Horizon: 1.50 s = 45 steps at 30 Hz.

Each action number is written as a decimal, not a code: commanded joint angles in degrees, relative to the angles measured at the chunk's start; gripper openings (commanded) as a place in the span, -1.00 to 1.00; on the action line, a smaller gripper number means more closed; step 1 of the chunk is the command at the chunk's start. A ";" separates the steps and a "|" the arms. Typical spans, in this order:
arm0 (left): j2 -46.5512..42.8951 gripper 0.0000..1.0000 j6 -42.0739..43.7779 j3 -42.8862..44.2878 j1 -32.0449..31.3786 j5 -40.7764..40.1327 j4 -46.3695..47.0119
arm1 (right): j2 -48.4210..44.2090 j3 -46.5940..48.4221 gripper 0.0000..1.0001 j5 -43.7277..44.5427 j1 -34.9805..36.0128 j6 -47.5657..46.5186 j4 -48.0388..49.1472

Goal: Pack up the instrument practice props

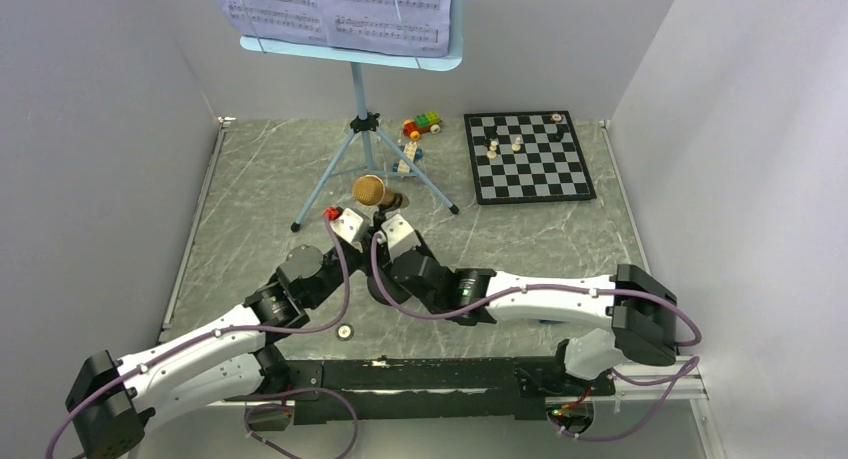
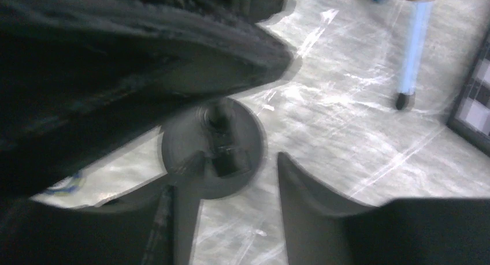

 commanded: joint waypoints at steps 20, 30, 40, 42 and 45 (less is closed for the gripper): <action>12.07 -1.00 -5.46 5.15 -0.46 1.37 -15.82 | -27.56 -9.09 0.60 -4.30 -4.13 12.46 -8.33; 14.84 -1.00 -10.16 1.05 -0.45 0.48 -15.59 | -27.05 -11.48 0.59 -5.62 -4.37 14.57 -7.58; 12.66 -1.00 -14.84 -6.30 -1.36 0.79 -12.54 | -21.96 -12.61 0.59 -14.27 -7.43 15.91 -0.02; 10.39 -1.00 -15.24 -7.61 -1.50 0.79 -11.84 | -21.18 -13.30 0.56 -18.03 -9.14 16.39 3.54; 7.39 -1.00 -14.83 -8.35 -1.51 0.57 -11.66 | -19.24 -13.02 0.51 -21.75 -10.52 15.54 7.43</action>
